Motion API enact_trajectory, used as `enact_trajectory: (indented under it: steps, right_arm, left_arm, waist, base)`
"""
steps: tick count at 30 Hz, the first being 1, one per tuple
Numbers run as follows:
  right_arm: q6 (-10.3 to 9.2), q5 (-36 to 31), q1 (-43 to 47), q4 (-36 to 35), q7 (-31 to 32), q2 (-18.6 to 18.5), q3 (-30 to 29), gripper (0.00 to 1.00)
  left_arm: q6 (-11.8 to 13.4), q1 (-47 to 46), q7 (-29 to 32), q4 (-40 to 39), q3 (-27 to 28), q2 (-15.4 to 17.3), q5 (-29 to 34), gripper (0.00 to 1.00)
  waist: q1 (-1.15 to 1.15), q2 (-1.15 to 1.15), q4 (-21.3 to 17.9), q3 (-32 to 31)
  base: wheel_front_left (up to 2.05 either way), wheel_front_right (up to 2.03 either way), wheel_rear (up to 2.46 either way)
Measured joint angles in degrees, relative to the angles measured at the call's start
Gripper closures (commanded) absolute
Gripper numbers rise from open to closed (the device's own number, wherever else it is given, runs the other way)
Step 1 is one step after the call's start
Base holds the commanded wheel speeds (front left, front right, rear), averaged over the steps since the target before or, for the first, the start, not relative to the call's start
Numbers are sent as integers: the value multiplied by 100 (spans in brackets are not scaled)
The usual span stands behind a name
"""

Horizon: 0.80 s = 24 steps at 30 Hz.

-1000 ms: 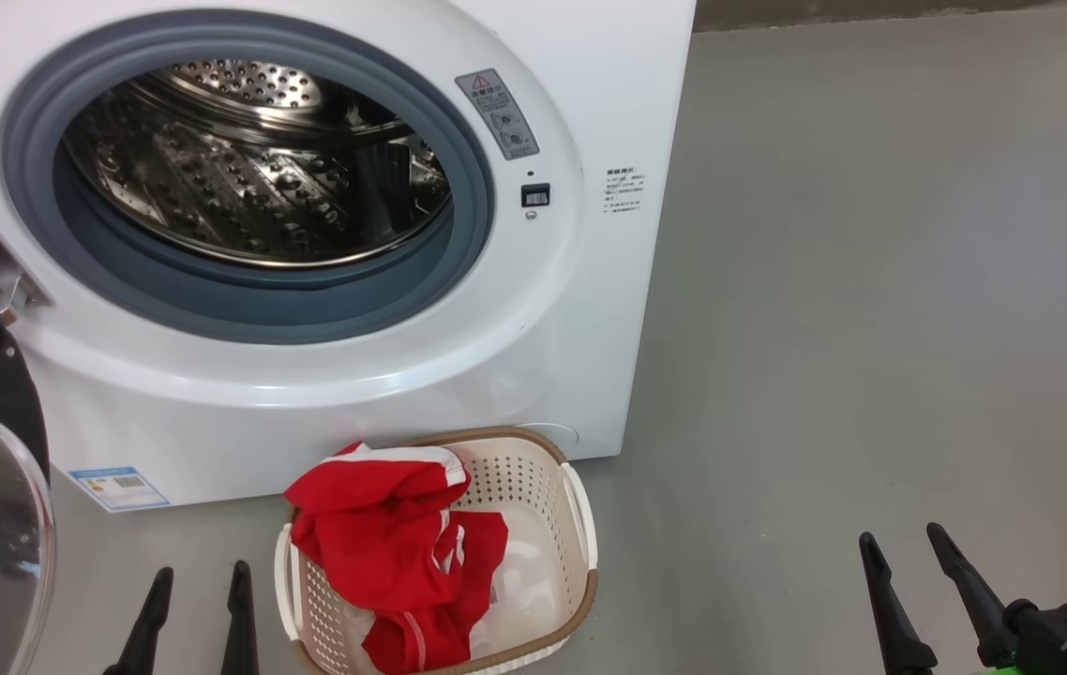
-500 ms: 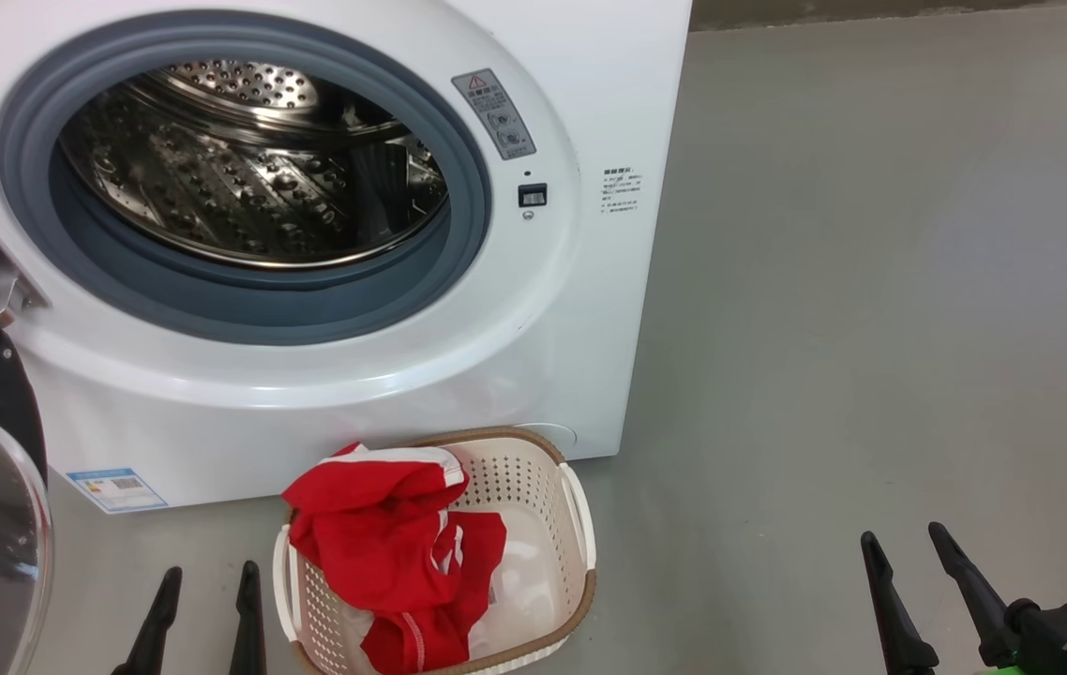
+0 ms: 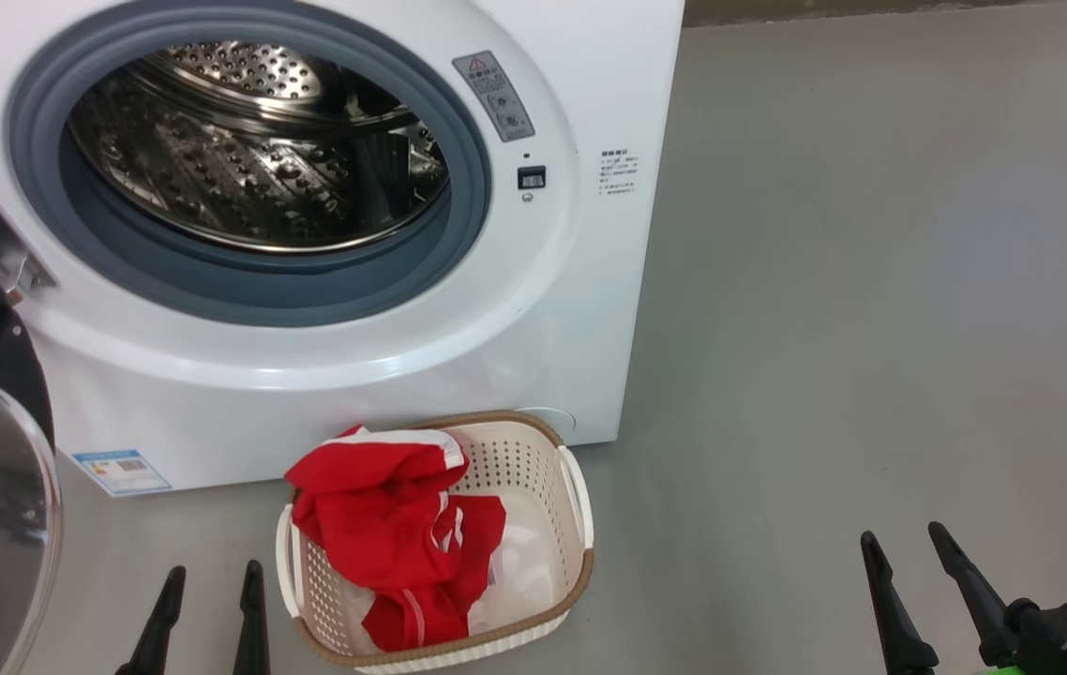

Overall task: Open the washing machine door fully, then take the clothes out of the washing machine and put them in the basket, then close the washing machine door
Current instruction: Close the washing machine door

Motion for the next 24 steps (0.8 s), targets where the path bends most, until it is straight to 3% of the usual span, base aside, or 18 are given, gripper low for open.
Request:
enact_trajectory:
  steps: [9, 24]
  right_arm:
    - [0, 0, 0, -13, 0, 0, -4, 0]
    - [0, 0, -1, -26, 0, 0, -3, 0]
  left_arm:
    - [46, 0, 0, -76, -19, 1, 0, 0]
    - [48, -1, 0, -112, -44, 1, -1, 0]
  waist:
    - [0, 0, 26, 23]
    - [0, 0, 33, 53]
  base:
    - [-81, 81, 0]
    - [-3, 3, 0]
